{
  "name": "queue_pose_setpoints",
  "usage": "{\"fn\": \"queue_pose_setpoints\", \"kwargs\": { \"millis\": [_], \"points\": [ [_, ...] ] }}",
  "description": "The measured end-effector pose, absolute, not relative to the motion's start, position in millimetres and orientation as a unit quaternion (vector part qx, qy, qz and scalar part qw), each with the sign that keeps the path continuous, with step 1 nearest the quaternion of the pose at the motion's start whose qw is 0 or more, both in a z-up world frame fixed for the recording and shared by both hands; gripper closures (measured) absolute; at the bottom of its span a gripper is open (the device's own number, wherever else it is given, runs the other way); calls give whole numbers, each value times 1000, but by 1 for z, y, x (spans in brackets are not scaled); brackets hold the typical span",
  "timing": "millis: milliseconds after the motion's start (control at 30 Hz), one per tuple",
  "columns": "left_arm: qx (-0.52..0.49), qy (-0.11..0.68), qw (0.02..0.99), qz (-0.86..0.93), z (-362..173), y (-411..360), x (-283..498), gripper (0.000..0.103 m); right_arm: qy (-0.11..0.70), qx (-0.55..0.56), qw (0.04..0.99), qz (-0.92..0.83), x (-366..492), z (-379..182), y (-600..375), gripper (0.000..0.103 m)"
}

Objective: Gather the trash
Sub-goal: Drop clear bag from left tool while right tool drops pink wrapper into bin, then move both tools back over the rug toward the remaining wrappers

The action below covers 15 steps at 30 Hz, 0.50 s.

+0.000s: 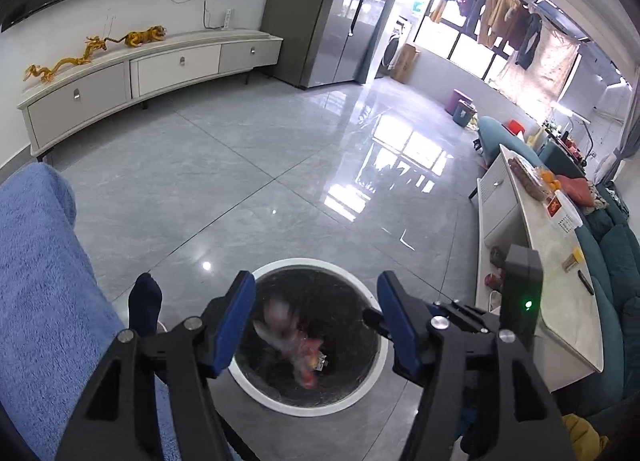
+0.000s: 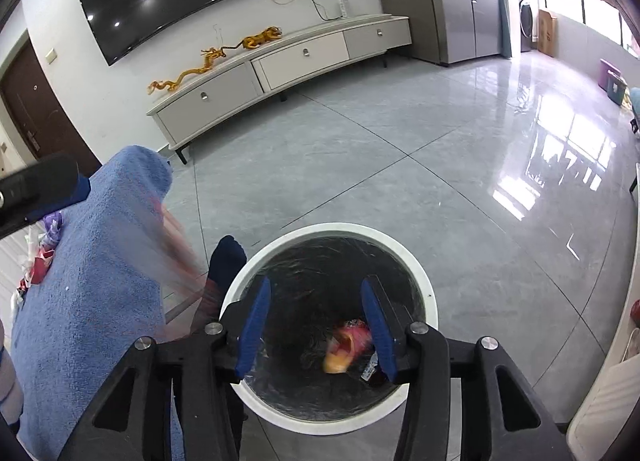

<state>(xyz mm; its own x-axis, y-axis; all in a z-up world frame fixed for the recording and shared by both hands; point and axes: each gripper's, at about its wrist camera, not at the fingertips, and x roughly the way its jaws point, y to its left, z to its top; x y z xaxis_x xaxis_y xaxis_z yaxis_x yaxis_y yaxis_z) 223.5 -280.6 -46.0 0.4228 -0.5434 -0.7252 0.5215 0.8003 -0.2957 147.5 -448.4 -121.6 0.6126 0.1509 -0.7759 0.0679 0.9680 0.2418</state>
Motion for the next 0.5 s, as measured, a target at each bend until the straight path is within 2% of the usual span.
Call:
{"fn": "queue_pose_setpoints", "kwargs": {
  "millis": [500],
  "points": [
    [-2,373,884,-283,7,-216,185,41,395,111,911,36,118,-66,-429,58]
  ]
}}
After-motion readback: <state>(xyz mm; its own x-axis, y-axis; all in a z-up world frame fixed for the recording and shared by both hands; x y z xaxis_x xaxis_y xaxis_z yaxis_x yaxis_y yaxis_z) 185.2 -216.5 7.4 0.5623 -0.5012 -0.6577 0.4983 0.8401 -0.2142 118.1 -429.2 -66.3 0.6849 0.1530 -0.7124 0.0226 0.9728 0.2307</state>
